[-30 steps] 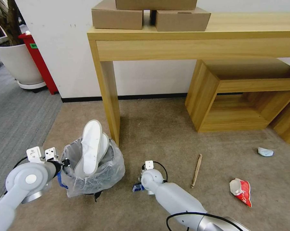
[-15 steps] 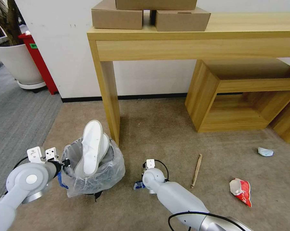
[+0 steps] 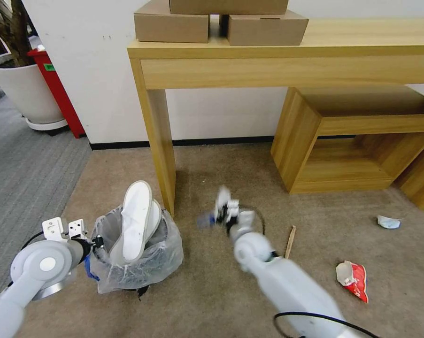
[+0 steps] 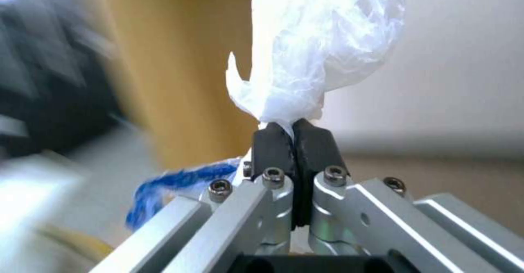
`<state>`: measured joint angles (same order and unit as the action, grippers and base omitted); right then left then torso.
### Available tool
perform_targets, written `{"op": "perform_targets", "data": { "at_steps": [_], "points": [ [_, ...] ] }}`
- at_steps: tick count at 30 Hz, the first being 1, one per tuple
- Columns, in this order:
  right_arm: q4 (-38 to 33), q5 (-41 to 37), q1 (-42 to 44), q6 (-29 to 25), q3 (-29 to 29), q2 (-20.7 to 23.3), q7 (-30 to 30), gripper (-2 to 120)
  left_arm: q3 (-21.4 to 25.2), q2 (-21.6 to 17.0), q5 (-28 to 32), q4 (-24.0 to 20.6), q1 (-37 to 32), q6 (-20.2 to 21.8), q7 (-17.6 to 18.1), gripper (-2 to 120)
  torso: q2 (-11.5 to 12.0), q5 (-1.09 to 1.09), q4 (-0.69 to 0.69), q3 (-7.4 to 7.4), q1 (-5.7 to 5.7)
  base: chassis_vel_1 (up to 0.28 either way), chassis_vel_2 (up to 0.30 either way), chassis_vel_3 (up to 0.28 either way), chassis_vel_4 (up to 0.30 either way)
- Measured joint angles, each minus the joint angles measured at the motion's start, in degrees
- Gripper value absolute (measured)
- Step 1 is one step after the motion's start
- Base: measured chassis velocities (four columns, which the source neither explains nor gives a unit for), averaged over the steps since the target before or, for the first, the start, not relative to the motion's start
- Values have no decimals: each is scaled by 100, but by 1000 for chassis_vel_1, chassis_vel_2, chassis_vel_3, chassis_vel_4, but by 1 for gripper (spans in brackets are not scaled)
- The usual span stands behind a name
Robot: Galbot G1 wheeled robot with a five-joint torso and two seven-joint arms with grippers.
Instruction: Pick up the trash bin and place the garbage on the floor into it.
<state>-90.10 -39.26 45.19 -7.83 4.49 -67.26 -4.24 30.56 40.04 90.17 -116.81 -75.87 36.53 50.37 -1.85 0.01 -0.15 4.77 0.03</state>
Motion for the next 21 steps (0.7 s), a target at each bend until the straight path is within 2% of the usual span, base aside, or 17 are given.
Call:
{"op": "perform_targets", "data": {
  "at_steps": [1, 2, 5, 8, 12, 21],
  "points": [
    [-220, -344, -42, -292, -49, 134, -549, 0, -5, -1, 14, -2, 11, 1, 3, 0, -1, 0, 1, -1, 0, 0, 0, 0, 0],
    [-220, -344, -42, -292, -49, 134, -549, 0, -5, -1, 14, -2, 11, 1, 3, 0, -1, 0, 1, -1, 0, 0, 0, 0, 0],
    [-761, -1266, -30, -394, -43, 171, -1368, 0, -5, -18, 43, -34, 25, -16, 13, 0, -1, 0, 2, -1, 0, 0, 0, 0, 0],
    [-946, -1543, 37, -285, 86, 58, -1625, 0, 7, -31, 49, -40, 21, -27, 16, 0, -1, 0, 2, 0, 0, 0, 0, 0, 0],
    [-1094, -1822, 94, -53, 441, -40, -1634, 0, 23, -37, 47, -39, 16, -41, 23, 0, -1, -1, 3, -1, 0, 0, 0, 0, 0],
    [-781, -1730, 71, 45, 1210, -95, -1424, 0, 13, 5, 41, -37, 56, -61, 37, 0, -1, -2, 2, 0, 0, 0, 0, 0, 0]
  ]
}}
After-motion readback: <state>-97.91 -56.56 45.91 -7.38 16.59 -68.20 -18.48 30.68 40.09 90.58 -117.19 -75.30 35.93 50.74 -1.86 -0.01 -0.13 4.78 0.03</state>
